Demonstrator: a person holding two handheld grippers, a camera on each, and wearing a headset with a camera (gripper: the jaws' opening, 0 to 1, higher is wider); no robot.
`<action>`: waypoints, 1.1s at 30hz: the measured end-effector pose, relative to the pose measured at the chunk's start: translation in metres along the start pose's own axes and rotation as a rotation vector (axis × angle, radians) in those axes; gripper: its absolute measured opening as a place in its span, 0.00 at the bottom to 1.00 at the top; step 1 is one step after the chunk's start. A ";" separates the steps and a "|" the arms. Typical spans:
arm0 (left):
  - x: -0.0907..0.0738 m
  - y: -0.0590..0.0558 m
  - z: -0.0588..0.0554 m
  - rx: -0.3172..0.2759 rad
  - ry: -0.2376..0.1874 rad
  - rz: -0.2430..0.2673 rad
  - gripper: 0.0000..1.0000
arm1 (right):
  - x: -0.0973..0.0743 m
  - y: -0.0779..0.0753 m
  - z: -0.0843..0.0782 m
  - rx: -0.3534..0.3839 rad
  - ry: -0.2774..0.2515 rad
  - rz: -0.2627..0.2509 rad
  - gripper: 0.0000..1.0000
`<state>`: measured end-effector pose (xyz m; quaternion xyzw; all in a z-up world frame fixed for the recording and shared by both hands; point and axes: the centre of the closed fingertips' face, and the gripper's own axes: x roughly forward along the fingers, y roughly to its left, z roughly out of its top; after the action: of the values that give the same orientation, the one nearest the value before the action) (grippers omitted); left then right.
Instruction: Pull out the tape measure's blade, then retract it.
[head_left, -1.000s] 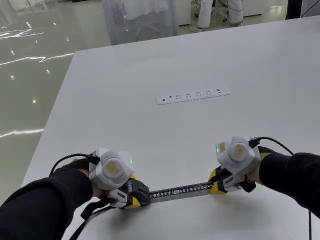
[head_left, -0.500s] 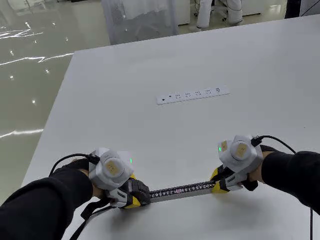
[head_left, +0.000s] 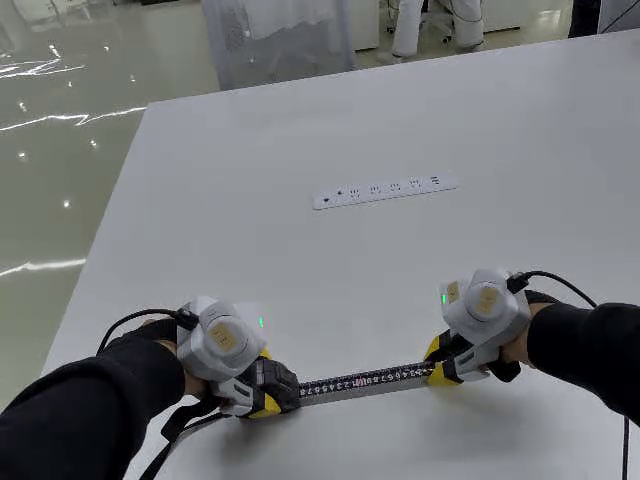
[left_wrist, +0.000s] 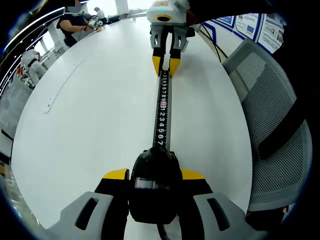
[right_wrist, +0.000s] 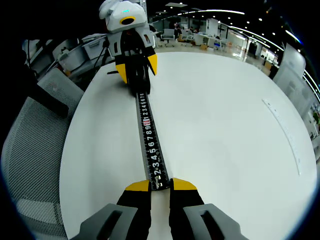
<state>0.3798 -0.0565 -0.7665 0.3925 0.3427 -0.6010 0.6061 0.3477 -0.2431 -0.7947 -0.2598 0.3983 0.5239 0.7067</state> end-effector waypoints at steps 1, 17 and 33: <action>0.000 0.000 0.000 0.000 0.000 0.000 0.32 | 0.000 0.000 0.000 0.001 0.000 0.000 0.08; -0.001 0.000 0.000 0.001 0.001 0.002 0.32 | -0.004 0.000 -0.006 -0.002 0.007 -0.002 0.08; -0.001 -0.001 0.000 -0.001 0.000 0.001 0.32 | -0.010 -0.001 -0.013 0.003 0.015 -0.006 0.08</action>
<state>0.3792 -0.0559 -0.7653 0.3922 0.3428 -0.6005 0.6067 0.3437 -0.2592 -0.7936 -0.2639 0.4037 0.5191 0.7056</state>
